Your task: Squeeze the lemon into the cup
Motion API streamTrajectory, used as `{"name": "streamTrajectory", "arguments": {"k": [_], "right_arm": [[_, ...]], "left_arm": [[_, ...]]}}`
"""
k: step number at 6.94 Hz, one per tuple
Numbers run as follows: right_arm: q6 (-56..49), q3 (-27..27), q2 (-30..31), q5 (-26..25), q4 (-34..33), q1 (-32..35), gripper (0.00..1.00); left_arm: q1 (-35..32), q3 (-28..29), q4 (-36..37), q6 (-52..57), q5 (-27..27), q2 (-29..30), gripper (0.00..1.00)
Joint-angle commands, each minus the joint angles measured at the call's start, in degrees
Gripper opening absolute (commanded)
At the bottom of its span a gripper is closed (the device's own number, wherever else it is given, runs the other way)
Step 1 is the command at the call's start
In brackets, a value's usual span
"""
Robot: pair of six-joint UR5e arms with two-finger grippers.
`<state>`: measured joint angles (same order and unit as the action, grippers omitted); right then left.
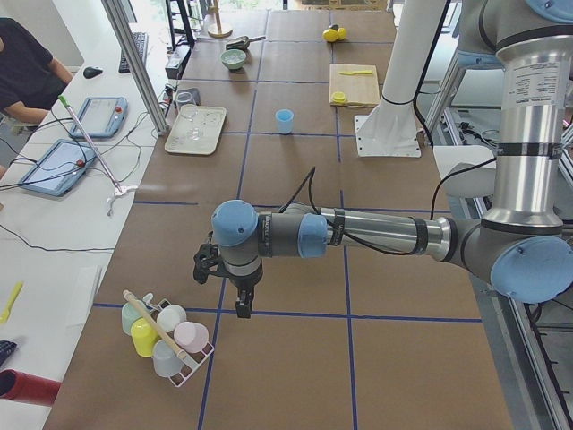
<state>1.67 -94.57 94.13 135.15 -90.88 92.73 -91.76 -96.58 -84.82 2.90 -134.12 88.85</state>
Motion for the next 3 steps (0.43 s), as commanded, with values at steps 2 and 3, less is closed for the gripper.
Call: {"name": "streamTrajectory", "arguments": {"k": [2,3], "right_arm": [[0.0,0.0,0.0,0.4,0.4,0.0,1.00],[0.0,-0.4,-0.3,0.5,0.5,-0.1,1.00]], "left_arm": [[0.0,0.1,-0.1,0.2,0.0,0.4,1.00],[0.1,-0.1,-0.2,0.2,0.0,1.0,1.00]]}}
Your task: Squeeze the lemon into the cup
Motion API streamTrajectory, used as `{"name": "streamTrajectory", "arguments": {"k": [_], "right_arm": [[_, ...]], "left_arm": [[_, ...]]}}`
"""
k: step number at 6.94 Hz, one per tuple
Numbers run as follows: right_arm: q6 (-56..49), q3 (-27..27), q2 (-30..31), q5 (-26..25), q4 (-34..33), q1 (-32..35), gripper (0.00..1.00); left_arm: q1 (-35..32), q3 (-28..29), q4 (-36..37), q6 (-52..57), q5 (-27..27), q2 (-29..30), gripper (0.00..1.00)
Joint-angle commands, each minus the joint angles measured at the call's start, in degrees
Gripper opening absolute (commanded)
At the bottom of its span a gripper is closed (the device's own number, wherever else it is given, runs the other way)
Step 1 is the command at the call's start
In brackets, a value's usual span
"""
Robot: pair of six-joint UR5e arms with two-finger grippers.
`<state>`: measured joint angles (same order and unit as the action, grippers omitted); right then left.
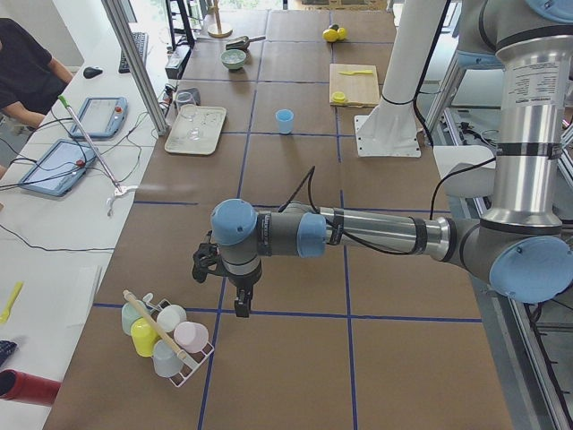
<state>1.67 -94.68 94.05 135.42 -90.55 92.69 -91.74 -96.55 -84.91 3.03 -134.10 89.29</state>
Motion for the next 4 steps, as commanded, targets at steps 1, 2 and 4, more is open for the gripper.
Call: {"name": "streamTrajectory", "arguments": {"k": [1,2,4], "right_arm": [[-0.1,-1.9,-0.8,0.1,0.5,-0.7,1.00],[0.4,-4.4,-0.8,0.1,-0.2,-1.9,1.00],[5.8,-7.4,-1.2,2.1,0.4,-4.3,1.00]], "left_arm": [[0.3,-2.1,-0.1,0.0,0.1,0.9,1.00],[0.6,-3.4,-2.8,0.0,0.1,1.3,1.00],[5.2,-3.4,-9.5,-0.4,0.1,1.4,1.00]]}}
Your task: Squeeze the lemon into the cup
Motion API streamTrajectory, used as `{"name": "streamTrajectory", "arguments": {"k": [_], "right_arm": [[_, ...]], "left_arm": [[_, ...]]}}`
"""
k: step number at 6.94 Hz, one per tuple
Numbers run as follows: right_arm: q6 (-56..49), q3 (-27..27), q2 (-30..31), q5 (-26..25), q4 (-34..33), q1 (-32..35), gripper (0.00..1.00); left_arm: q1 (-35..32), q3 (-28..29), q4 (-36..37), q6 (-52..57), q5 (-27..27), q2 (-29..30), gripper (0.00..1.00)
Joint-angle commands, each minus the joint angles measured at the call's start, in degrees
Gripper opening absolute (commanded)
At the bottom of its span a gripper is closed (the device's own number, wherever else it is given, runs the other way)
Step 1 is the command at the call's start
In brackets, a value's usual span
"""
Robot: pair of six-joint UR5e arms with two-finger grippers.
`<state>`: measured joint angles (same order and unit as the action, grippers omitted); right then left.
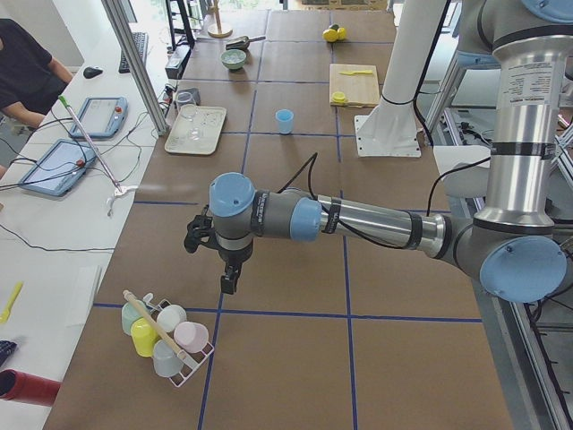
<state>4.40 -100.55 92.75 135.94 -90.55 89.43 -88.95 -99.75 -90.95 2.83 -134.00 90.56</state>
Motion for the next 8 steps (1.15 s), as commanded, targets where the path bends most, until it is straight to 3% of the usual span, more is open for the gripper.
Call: {"name": "streamTrajectory", "arguments": {"k": [1,3,5,7,8], "right_arm": [[2.9,-1.9,0.2,3.9,0.6,-3.0,1.00],[11.6,-9.1,0.1,4.2,0.6,-6.6,1.00],[30.8,-17.7,-0.6,2.2,2.5,-18.0,1.00],[47.2,-22.8,-0.3,-7.6,7.7,-29.9,1.00],[50.5,-25.3,0.1,-8.9,9.9,-34.4,1.00]], "left_arm": [[2.6,-0.3,-4.1,-0.2,0.0,0.8,1.00],[6.5,0.1,-4.1,-2.2,0.1,2.2,1.00],[9.9,0.6,-11.4,-11.5,0.6,2.3,1.00],[11.3,0.6,-11.7,-11.7,0.6,2.3,1.00],[11.3,0.5,-11.7,-11.8,0.6,2.3,1.00]]}}
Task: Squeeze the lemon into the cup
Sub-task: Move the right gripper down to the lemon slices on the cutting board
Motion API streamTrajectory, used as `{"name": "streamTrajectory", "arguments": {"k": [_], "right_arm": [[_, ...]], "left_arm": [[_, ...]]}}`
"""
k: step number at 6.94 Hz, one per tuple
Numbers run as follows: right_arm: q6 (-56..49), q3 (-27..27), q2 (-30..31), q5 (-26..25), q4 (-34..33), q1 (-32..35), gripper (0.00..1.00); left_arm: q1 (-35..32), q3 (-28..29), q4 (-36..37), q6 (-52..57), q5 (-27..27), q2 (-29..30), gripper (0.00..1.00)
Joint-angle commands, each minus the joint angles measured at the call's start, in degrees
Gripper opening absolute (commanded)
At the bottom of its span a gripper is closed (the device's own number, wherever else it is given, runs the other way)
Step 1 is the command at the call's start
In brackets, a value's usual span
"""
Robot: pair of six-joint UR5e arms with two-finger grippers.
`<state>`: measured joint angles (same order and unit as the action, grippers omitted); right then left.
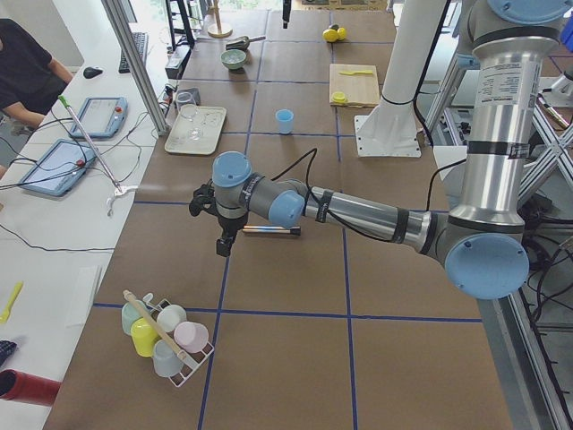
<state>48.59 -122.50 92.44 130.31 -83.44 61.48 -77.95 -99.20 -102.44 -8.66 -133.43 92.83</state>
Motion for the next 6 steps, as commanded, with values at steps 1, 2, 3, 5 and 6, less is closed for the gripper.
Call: {"name": "streamTrajectory", "arguments": {"k": [1,2,3,5,6], "right_arm": [[12.3,-6.1,1.0,-5.3,3.1,-11.4,1.00],[17.3,-8.4,1.0,-11.9,3.5,-18.9,1.00],[24.5,-9.4,1.0,-20.1,5.1,-27.7,1.00],[30.2,-9.2,1.3,-36.0,7.0,-43.9,1.00],[32.3,-8.3,0.6,-41.3,7.0,-50.0,1.00]], "left_arm": [[0.7,-0.1,-0.2,-1.3,0.0,0.5,1.00],[1.1,-0.1,-0.2,-2.9,0.0,1.2,1.00],[1.2,0.0,-0.2,-3.0,0.0,1.6,1.00],[1.3,0.1,-0.2,-2.9,0.0,1.9,1.00],[1.7,0.5,-0.2,-2.9,0.0,1.9,1.00]]}}
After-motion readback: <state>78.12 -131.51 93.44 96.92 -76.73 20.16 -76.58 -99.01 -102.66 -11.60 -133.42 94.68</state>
